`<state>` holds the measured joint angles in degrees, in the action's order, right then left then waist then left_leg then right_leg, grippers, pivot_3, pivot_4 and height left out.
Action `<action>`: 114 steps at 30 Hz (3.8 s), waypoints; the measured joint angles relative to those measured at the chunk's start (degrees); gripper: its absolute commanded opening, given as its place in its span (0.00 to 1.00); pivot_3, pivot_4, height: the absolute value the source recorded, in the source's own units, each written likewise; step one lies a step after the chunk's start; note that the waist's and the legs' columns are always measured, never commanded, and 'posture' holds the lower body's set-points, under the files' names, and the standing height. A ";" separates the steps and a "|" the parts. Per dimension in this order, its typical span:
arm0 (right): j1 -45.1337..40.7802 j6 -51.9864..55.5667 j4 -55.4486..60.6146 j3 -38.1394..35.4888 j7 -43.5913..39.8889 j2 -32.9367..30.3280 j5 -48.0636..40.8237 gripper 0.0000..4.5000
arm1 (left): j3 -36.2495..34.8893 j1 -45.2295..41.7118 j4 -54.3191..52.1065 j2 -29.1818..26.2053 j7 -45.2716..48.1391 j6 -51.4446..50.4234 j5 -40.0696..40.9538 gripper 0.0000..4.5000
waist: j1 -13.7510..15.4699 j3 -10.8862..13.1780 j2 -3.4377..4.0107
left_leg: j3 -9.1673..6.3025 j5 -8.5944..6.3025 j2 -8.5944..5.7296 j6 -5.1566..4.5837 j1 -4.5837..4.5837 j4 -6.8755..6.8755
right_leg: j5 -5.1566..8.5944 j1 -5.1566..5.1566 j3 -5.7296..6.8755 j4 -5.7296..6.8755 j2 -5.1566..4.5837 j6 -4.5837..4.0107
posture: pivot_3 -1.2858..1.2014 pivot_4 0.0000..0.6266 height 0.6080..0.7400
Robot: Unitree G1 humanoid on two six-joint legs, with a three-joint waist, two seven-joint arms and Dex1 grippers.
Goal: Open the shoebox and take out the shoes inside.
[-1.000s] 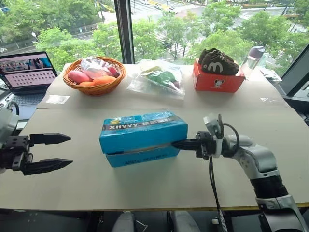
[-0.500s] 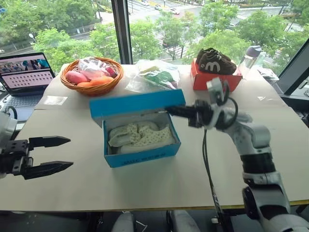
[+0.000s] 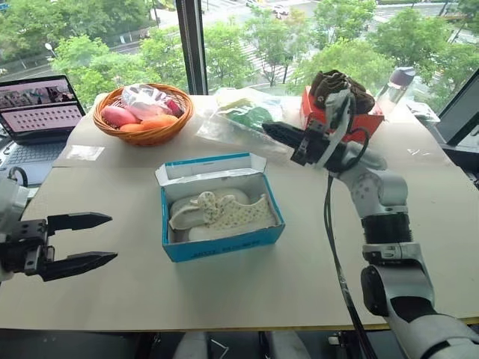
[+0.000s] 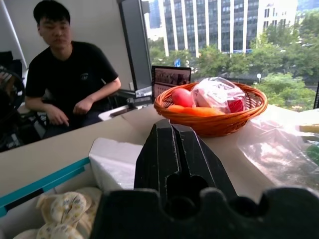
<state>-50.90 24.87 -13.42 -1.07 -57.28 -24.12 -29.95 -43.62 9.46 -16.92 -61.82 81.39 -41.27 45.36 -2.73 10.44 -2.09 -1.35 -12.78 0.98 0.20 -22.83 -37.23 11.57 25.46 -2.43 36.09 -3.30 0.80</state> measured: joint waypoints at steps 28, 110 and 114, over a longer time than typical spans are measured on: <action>-16.68 -25.72 -18.57 22.30 -16.52 11.64 23.00 0.99 | 3.31 2.04 -2.50 3.16 -3.77 1.21 -0.13 1.00 | -1.13 0.00 0.00 | 0.00 0.03 0.10 -0.01 0.40 -0.01 | -0.03 -0.25 -0.01 0.12 0.12 -0.19 | 0.52 0.24 1.00; -9.24 -10.86 -7.03 17.62 -9.33 12.19 23.64 0.04 | 12.62 -6.02 -2.53 3.91 -8.26 3.39 -0.36 1.00 | -1.23 0.02 0.01 | -0.06 0.12 0.14 0.14 0.32 0.13 | -0.07 -0.08 -0.01 0.22 0.21 -0.30 | 0.52 0.24 1.00; -7.12 -12.98 -5.46 20.29 -10.72 11.42 24.56 0.04 | 12.71 -6.28 -2.15 3.85 -8.25 3.43 -0.37 1.00 | -1.15 0.01 0.00 | -0.06 0.12 0.09 0.15 0.34 0.12 | -0.05 -0.17 -0.01 0.16 0.17 -0.26 | 0.52 0.24 1.00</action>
<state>-58.02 11.89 -18.88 19.22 -68.00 -12.70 -5.39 -30.91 3.18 -19.07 -57.97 73.14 -37.84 44.99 -3.87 10.46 -2.09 -1.41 -12.65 1.07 0.36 -22.49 -37.12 11.51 25.29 -2.44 36.25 -3.13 0.53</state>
